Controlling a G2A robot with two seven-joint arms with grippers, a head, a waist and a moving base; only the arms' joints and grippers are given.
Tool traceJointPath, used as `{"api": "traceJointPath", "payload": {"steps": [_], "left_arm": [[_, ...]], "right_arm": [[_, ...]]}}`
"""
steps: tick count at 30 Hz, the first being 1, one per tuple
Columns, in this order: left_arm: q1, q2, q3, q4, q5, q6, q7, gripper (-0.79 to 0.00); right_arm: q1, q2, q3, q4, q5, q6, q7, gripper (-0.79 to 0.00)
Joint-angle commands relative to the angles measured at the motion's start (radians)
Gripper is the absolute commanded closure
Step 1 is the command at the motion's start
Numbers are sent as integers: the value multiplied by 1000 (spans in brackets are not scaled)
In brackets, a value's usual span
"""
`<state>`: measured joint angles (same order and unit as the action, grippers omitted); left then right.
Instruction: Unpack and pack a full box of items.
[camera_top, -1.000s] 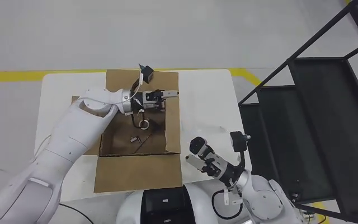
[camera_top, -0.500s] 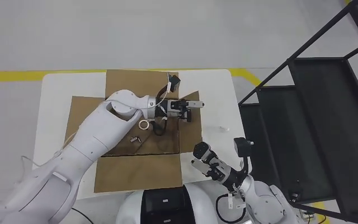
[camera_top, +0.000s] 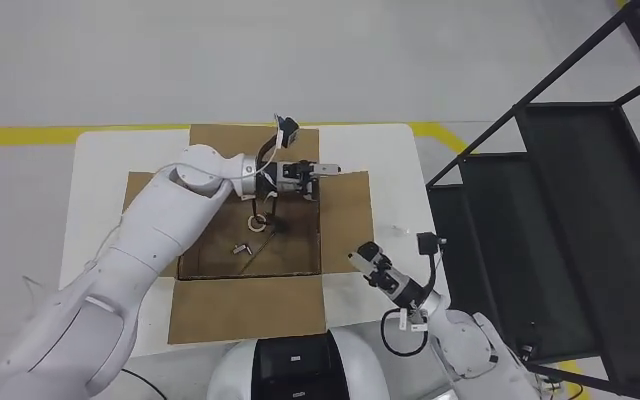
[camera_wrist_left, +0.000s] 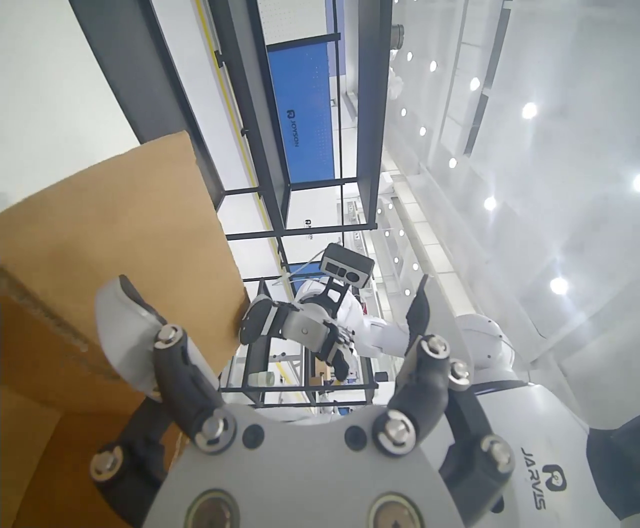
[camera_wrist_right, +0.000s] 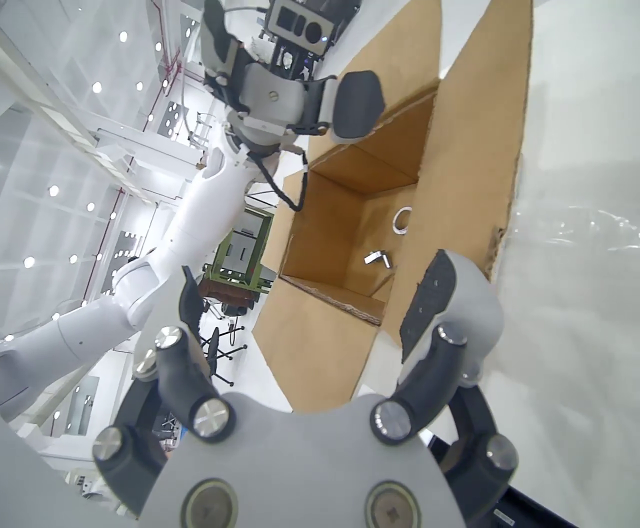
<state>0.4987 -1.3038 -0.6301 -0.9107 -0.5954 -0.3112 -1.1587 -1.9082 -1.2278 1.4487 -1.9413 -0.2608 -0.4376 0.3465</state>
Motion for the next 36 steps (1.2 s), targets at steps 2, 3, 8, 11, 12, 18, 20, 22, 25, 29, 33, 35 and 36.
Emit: {"api": "traceJointPath", "payload": {"steps": [2,3,8,11,12,18,20,22,25,29,33,35,36], "left_arm": [[18,42,-70,-41,44,9,-39,-785],[30,59,-100,-66,64,11,-52,-785],[138,160,-309,-267,183,59,-57,-785],[248,220,-479,-406,254,104,-34,-785],[290,236,-532,-454,273,117,-27,-785],[500,299,-825,-613,350,153,77,-785],[544,310,-890,-625,346,162,85,-785],[574,319,-949,-622,346,161,97,-785],[605,329,-1017,-608,338,150,110,-785],[644,337,-1074,-602,371,126,176,-785],[663,339,-1099,-586,394,136,252,-785],[677,341,-1108,-584,410,135,285,-785],[687,341,-1115,-582,425,138,308,-785]], "right_arm": [[30,-1,-10,44,-68,64,-16,-785],[40,-2,-21,55,-82,78,-25,-785],[84,-7,-75,102,-138,126,-47,-785],[110,-9,-105,122,-147,137,-49,-785],[120,-10,-113,128,-152,139,-47,-785],[166,-11,-152,159,-196,173,-24,-785],[174,-12,-158,154,-196,179,-27,-785],[174,-11,-153,130,-200,178,-37,-785],[157,-7,-137,54,-210,168,-48,-785],[134,-1,-127,-76,-274,173,-48,-785],[160,0,-178,-151,-347,178,12,-785],[202,-3,-223,-153,-396,202,43,-785],[229,-5,-250,-141,-437,216,64,-785]]}}
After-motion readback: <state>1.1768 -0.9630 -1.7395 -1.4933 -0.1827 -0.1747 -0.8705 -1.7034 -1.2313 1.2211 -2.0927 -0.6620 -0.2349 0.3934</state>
